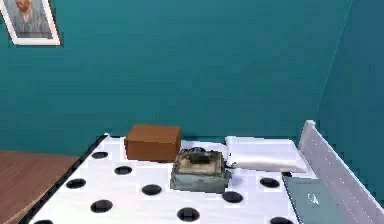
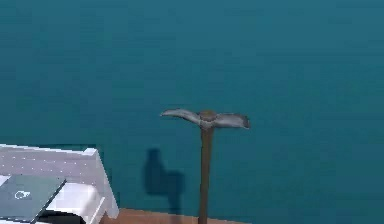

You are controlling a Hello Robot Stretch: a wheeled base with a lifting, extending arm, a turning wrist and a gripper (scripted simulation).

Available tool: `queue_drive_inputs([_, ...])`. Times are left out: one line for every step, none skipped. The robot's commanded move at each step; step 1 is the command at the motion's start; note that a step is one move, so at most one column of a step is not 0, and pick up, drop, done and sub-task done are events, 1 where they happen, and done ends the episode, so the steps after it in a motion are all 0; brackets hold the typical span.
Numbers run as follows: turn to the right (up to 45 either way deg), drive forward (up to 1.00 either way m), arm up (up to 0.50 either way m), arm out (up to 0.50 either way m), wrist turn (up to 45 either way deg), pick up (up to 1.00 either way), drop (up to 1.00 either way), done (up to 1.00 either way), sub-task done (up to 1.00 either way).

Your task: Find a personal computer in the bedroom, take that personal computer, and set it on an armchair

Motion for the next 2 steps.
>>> queue_drive_inputs([-45.0, 0.0, 0.0, 0.0, 0.0, 0.0, 0.0, 0.0, 0.0])
queue_drive_inputs([45.0, 0.0, 0.0, 0.0, 0.0, 0.0, 0.0, 0.0, 0.0])
